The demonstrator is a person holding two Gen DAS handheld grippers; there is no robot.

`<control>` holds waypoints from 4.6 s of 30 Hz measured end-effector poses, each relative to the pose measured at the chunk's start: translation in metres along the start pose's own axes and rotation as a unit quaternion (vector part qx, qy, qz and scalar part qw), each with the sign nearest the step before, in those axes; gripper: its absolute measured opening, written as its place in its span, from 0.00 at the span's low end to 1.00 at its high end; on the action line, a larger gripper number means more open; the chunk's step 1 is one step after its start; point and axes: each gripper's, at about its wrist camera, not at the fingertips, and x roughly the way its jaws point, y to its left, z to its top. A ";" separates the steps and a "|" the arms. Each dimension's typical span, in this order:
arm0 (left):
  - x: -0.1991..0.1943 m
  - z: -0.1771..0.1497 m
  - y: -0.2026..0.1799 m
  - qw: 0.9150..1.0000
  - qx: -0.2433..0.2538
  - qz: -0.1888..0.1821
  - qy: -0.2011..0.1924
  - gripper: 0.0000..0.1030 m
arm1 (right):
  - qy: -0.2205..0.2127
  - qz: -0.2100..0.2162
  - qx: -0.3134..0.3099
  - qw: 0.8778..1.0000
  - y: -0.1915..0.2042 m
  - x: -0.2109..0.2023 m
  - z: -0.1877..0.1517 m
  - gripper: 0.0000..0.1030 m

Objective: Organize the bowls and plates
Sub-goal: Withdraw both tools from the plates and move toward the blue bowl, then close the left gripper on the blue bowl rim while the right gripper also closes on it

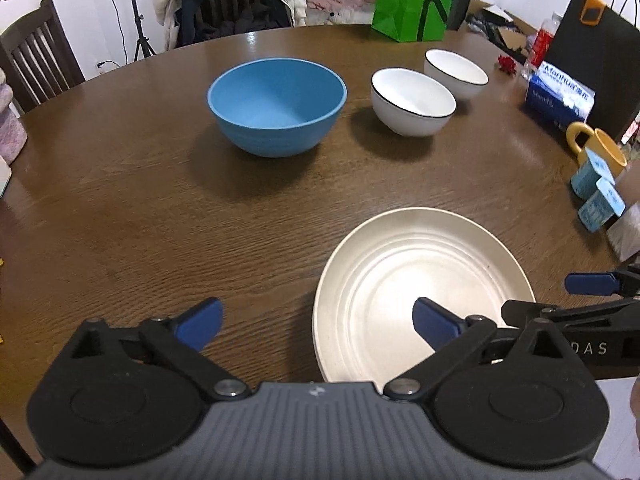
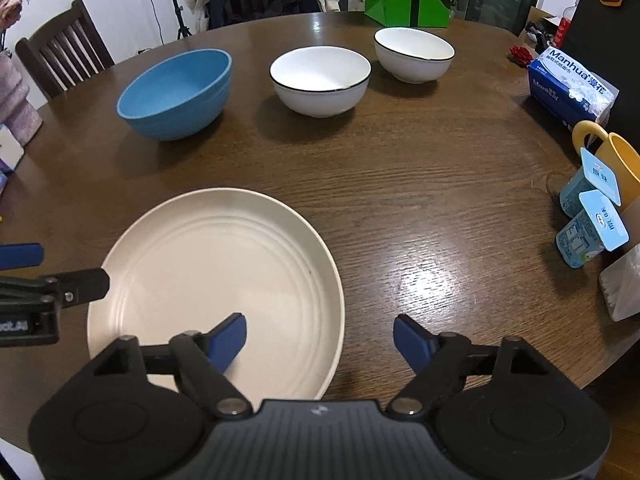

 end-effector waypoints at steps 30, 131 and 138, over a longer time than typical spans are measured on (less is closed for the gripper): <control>-0.068 -0.021 0.068 0.996 -0.064 0.008 -0.067 1.00 | -0.045 0.047 -0.003 0.998 0.052 -0.052 0.010 1.00; 0.110 0.195 0.135 0.983 -0.179 0.032 0.038 0.46 | 0.050 0.100 -0.019 0.994 0.083 0.135 0.265 0.11; 0.116 0.196 0.135 0.982 -0.183 0.016 0.046 0.19 | 0.051 0.099 -0.018 0.994 0.082 0.137 0.265 0.06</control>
